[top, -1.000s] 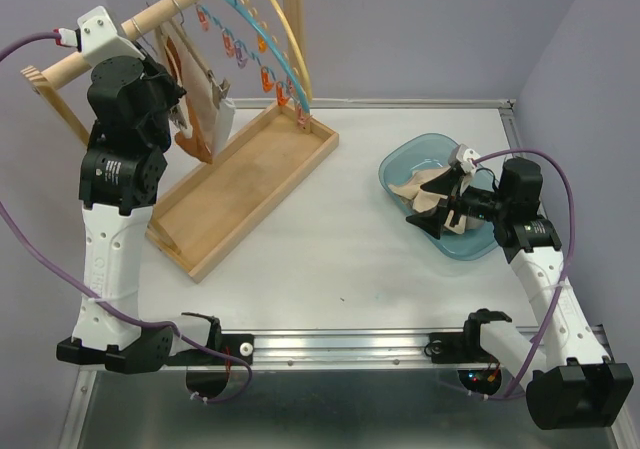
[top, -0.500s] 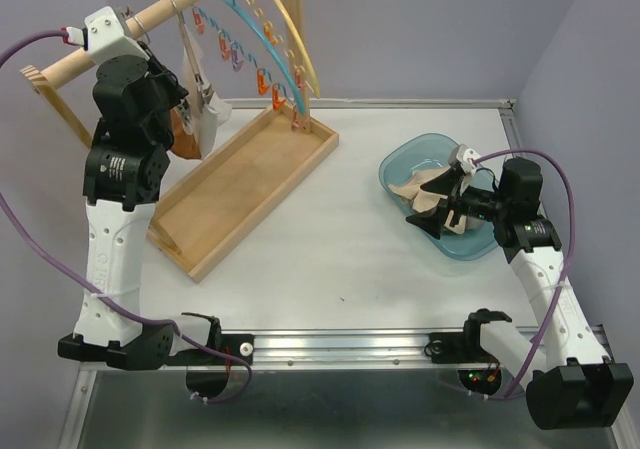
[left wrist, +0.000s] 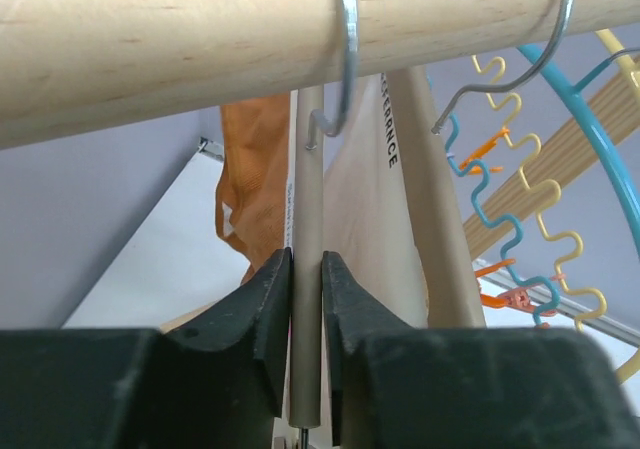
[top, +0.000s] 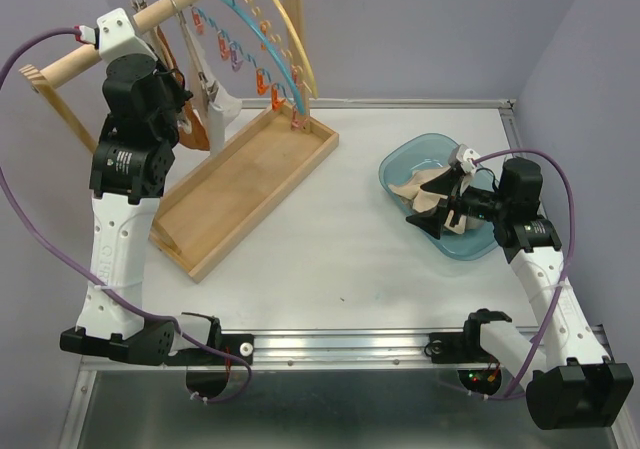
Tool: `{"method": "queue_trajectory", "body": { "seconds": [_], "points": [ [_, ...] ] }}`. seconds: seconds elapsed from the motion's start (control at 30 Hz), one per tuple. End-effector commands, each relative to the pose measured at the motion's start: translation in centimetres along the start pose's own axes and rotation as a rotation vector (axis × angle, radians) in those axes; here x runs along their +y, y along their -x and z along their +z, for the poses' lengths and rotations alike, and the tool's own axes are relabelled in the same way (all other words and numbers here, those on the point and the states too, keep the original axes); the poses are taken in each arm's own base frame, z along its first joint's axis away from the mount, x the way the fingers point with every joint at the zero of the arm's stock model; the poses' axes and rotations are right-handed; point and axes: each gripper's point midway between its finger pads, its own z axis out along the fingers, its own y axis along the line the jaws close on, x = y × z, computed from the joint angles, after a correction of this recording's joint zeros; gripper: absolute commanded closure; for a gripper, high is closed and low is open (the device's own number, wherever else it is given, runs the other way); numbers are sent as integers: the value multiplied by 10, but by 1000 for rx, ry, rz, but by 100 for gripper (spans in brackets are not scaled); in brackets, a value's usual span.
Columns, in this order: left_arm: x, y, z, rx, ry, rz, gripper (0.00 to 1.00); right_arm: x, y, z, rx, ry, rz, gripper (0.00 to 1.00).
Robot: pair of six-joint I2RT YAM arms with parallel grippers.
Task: Remove the underwear clipped to the hanger
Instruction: Pick up the hanger from the clothesline.
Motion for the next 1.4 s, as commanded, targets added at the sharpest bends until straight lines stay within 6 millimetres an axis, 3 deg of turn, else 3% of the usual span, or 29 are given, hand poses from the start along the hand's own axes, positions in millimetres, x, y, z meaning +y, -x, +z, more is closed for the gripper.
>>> {"method": "queue_trajectory", "body": {
  "seconds": [0.0,0.1,0.27,0.37,0.73,0.97,1.37],
  "points": [
    [3,13,-4,-40,6,-10,81,6,2,-1,-12,13,-10,0],
    [1,23,-10,-61,-12,-26,92,6,2,-1,-12,11,-10,0],
    [-2,40,-21,-103,-42,-42,100,6,1,-1,-11,13,-7,0],
    [0,56,-32,-156,-54,-57,100,6,1,0,-12,16,-6,0],
    [7,79,-58,-238,-86,-66,100,4,-1,1,-6,15,4,0],
    [9,72,-72,-230,-121,-68,100,3,-3,1,-3,16,9,0],
    [16,27,-95,-153,-203,-71,100,3,-5,3,2,20,14,0]
  ]
}}
